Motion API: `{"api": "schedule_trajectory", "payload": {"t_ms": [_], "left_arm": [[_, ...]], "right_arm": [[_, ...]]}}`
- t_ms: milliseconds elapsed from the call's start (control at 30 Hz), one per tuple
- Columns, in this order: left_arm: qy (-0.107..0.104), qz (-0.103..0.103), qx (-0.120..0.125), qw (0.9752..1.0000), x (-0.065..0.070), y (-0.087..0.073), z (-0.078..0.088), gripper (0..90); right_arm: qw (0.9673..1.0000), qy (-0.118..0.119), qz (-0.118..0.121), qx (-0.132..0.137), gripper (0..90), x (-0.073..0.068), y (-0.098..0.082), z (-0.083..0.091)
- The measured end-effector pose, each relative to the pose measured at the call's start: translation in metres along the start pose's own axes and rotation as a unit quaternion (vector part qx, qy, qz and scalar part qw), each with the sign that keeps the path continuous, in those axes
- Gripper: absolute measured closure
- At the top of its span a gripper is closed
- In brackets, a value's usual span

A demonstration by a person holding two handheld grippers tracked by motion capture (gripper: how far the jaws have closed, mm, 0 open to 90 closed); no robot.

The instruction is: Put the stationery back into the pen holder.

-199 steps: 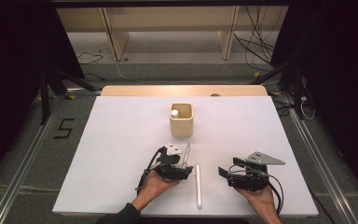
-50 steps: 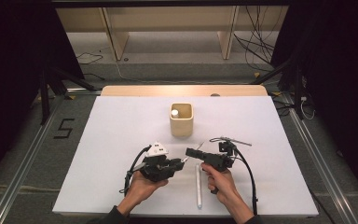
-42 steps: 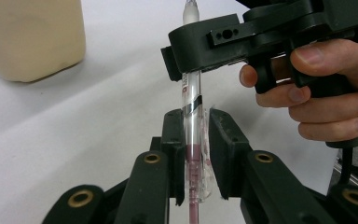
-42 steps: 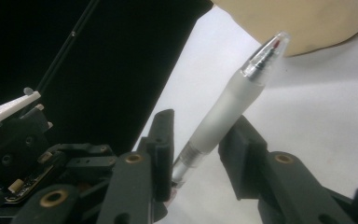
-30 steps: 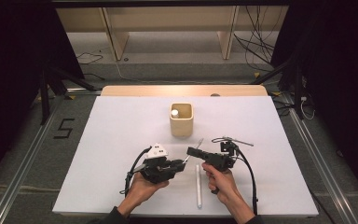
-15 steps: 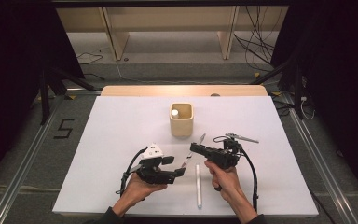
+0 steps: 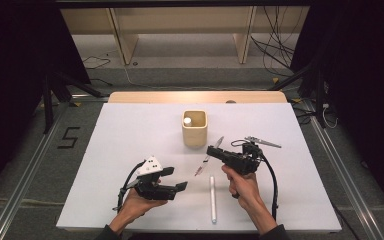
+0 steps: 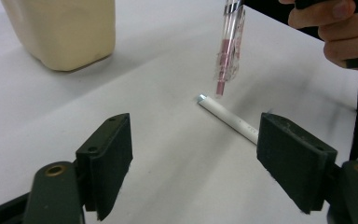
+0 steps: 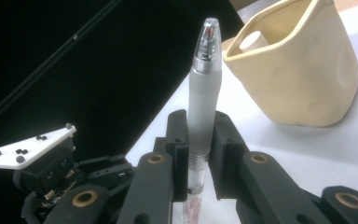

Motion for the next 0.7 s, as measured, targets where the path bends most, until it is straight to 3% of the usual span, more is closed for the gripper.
{"api": "schedule_trajectory", "payload": {"t_ms": [267, 367, 700], "left_arm": [[0.02, -0.001, 0.012, 0.9997, -0.008, -0.008, 0.008, 25.4], [0.025, 0.008, 0.014, 0.9996, -0.012, -0.012, 0.01, 25.4], [0.032, 0.015, 0.027, 0.999, -0.017, -0.02, 0.016, 23.4]], "right_arm": [[0.9999, -0.008, 0.002, 0.007, 79.9, 0.001, 0.008, 0.0], [0.9999, -0.009, 0.003, 0.009, 79.9, 0.001, 0.01, -0.001], [0.9996, -0.012, 0.01, 0.022, 79.9, -0.001, 0.024, -0.002]]}}
Point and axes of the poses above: each handheld gripper's, and its own axes: z roughly backward along the jaws, y roughly out of its top, x roughly to its right, the point moved 5 cm from there along -z, roughly forward along the jaws, and after that the axes turned 12 degrees about -z, right-handed, at the moved point
